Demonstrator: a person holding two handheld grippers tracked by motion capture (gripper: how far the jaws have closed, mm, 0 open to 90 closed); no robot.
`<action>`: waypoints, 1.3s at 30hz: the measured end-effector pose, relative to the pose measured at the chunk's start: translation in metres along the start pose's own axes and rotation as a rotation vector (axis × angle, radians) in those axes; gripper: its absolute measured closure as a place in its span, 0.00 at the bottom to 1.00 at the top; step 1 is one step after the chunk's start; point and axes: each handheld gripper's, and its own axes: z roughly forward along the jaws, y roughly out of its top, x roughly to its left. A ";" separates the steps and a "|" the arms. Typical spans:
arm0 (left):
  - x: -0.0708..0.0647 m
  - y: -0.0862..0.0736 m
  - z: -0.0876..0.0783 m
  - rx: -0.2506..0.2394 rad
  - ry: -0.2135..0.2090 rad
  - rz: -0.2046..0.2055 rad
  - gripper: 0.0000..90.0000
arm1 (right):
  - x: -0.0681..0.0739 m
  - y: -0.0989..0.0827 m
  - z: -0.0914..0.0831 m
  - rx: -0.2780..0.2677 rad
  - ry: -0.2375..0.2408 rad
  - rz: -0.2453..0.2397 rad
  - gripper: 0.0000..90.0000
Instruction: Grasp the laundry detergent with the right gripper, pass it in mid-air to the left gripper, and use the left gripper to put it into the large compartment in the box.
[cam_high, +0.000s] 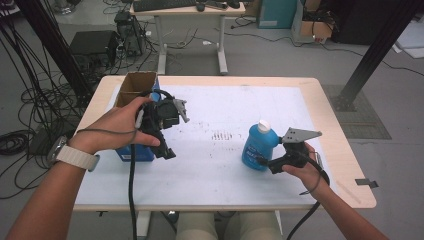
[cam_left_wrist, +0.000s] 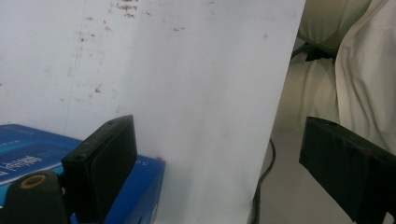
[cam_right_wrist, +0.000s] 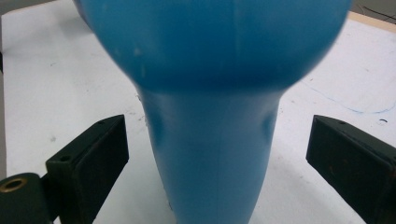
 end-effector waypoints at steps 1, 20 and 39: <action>0.000 0.000 0.000 -0.001 0.000 -0.002 0.13 | 0.000 0.000 0.000 -0.004 0.000 0.004 0.07; 0.000 0.002 0.001 0.002 -0.001 -0.002 0.13 | 0.000 -0.002 0.008 -0.026 0.004 -0.002 0.11; 0.001 0.001 0.002 0.008 -0.004 -0.003 0.13 | 0.002 -0.006 0.015 -0.065 0.009 0.003 0.18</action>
